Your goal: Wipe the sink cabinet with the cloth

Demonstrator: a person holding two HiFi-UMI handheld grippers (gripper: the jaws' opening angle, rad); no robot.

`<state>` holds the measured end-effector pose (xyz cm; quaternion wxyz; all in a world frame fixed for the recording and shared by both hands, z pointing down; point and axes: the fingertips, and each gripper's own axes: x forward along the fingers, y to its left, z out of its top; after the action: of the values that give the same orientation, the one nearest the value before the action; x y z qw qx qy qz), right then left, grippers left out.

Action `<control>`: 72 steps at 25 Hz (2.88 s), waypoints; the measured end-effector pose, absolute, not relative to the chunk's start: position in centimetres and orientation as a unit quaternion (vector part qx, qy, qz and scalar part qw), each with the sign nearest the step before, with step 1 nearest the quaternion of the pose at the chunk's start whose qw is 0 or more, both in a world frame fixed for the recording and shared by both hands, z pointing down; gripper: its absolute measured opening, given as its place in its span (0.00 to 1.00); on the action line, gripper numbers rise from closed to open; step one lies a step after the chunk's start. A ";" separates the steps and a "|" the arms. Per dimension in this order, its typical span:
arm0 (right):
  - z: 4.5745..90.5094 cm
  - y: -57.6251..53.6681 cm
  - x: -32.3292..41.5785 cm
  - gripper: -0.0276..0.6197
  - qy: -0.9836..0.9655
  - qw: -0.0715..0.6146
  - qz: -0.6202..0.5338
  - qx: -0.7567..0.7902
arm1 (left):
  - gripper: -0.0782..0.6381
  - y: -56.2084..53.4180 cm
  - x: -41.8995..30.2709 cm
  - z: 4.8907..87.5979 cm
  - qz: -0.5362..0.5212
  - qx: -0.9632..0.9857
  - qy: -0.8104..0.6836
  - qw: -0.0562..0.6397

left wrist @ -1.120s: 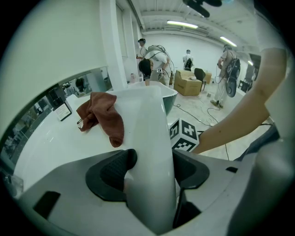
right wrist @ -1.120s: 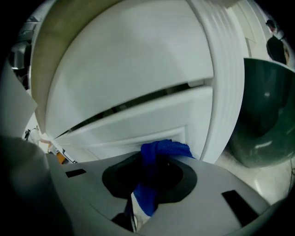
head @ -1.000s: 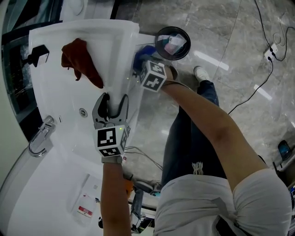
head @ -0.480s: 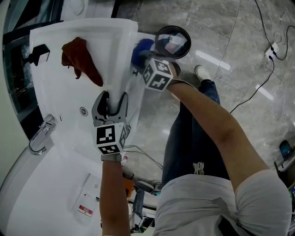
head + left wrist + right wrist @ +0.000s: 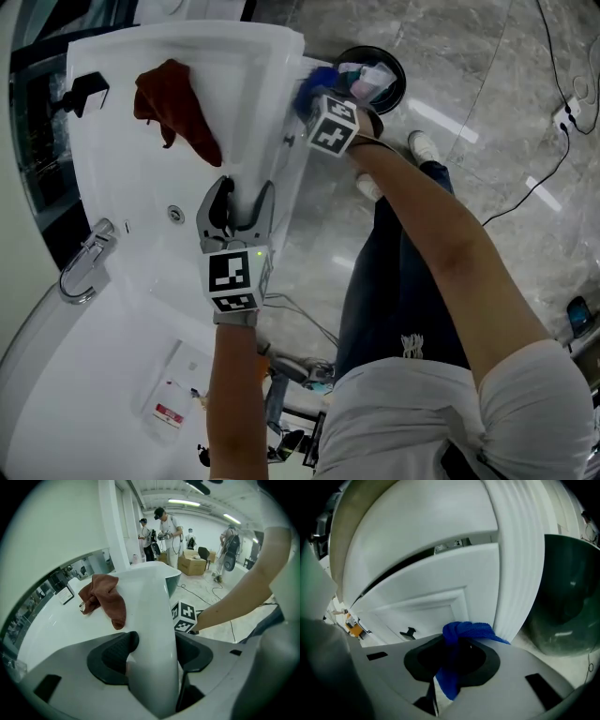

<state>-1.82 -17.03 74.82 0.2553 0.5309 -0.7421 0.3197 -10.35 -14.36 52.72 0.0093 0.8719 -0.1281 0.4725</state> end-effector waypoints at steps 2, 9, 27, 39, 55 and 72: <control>76.0 -16.9 -1.9 0.15 -0.738 0.263 0.333 0.525 | 0.48 -14.3 -10.3 52.7 0.472 0.872 -0.128 0.011; 79.3 -17.1 -2.2 0.16 -0.728 0.278 0.362 0.512 | 0.48 -14.4 -9.9 52.3 0.468 0.875 -0.127 0.012; 81.9 -15.9 -8.0 0.15 -0.760 0.274 0.333 0.486 | 0.48 -14.5 -9.9 52.3 0.464 0.876 -0.128 0.017; 80.2 -14.4 -17.7 0.16 -0.813 0.252 0.320 0.416 | 0.48 -14.4 -10.2 52.5 0.467 0.875 -0.126 0.017; 74.6 -14.2 -19.7 0.15 -0.833 0.205 0.296 0.419 | 0.48 -14.4 -10.0 52.0 0.450 0.885 -0.112 0.041; 66.5 -13.9 -16.2 0.15 -0.848 0.140 0.244 0.450 | 0.48 -14.5 -10.1 51.7 0.438 0.892 -0.098 0.059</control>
<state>-16.19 -13.94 66.46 0.1399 0.4499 -0.8476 0.2442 -10.11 -14.47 51.68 0.0587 0.8917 -0.0976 0.4381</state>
